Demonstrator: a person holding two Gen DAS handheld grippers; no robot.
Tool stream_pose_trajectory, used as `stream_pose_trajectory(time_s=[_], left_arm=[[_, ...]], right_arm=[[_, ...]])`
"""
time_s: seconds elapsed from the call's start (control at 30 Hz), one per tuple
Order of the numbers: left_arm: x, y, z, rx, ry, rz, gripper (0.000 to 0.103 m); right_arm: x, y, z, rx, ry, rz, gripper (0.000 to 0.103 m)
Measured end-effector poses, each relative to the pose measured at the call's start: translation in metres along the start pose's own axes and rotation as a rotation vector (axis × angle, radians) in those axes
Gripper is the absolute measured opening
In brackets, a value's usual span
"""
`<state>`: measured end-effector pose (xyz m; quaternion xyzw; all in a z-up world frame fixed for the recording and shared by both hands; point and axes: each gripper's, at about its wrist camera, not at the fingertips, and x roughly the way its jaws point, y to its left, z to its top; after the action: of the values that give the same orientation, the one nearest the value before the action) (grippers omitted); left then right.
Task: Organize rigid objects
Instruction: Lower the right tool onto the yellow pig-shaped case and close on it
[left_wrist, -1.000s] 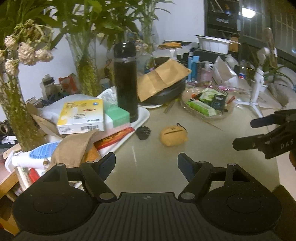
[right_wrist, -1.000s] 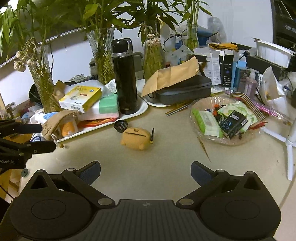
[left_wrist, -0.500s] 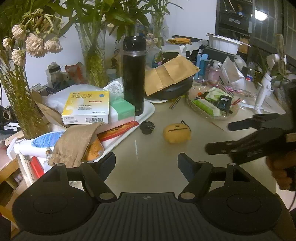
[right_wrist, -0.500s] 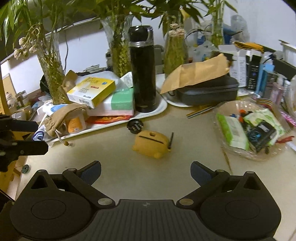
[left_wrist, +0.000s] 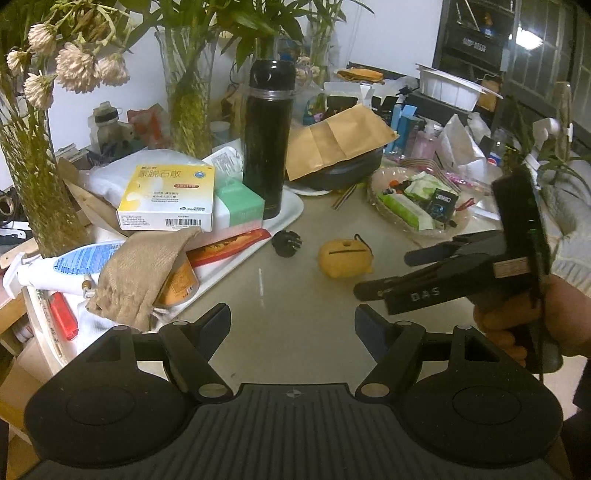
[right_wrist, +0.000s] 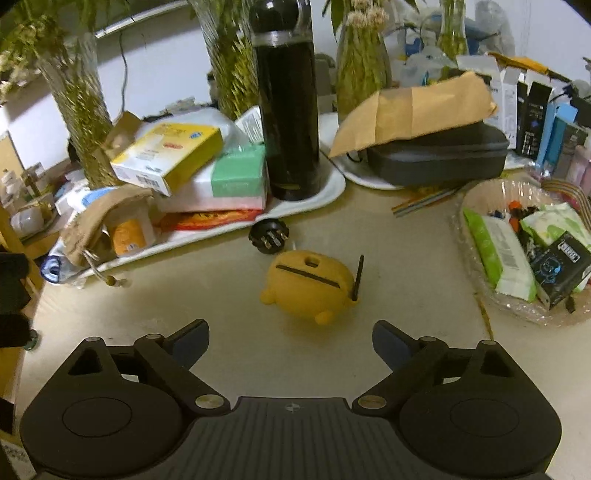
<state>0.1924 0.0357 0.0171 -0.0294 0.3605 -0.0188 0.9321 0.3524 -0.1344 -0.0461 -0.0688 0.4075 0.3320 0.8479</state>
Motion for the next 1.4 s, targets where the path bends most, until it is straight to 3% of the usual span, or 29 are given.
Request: stream_pose_trajectory(time_s=[0.3,0.8,1.4], left_arm=[[-0.001,0.010,0.002,-0.071,0.014,-0.012,0.074],[0.007,0.008,0.003,-0.070,0.048,-0.008,0.074],[0.011,0.003,0.002,-0.053,0.077,-0.021,0.074]], right_arm=[[0.021,-0.007,0.000,0.039,0.043,-0.007,0.096],[0.058,-0.002,0.009,0.027,0.024,0.025,0.096],[0.066,0.001,0.015,-0.040,-0.077,-0.097,0.093]])
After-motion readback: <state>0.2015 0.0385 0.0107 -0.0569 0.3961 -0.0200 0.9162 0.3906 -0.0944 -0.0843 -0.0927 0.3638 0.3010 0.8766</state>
